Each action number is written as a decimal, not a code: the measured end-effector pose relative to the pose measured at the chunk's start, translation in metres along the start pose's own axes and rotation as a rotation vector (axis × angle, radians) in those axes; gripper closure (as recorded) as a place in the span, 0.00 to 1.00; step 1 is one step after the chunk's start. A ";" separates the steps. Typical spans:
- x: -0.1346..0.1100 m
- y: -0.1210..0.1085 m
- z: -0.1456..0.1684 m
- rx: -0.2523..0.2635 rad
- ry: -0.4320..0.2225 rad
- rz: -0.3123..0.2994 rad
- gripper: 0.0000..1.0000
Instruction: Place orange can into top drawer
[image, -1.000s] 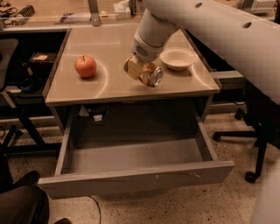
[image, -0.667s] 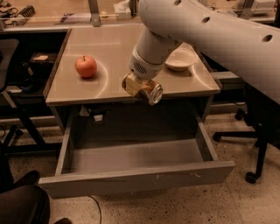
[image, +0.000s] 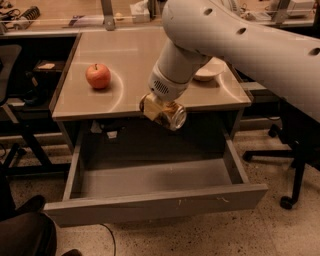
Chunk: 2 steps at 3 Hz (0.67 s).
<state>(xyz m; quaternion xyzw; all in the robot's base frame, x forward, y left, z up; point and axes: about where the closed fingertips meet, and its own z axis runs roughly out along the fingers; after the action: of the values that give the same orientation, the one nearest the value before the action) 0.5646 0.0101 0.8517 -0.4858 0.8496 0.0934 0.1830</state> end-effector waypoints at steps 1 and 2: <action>0.020 0.030 0.021 -0.070 0.009 0.045 1.00; 0.043 0.045 0.055 -0.132 0.029 0.083 1.00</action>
Offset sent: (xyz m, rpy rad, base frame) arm -0.0599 0.0070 -0.1093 0.0822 0.2211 -0.0411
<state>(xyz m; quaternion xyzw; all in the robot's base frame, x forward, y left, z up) 0.5182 0.0175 0.7827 -0.4623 0.8636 0.1498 0.1341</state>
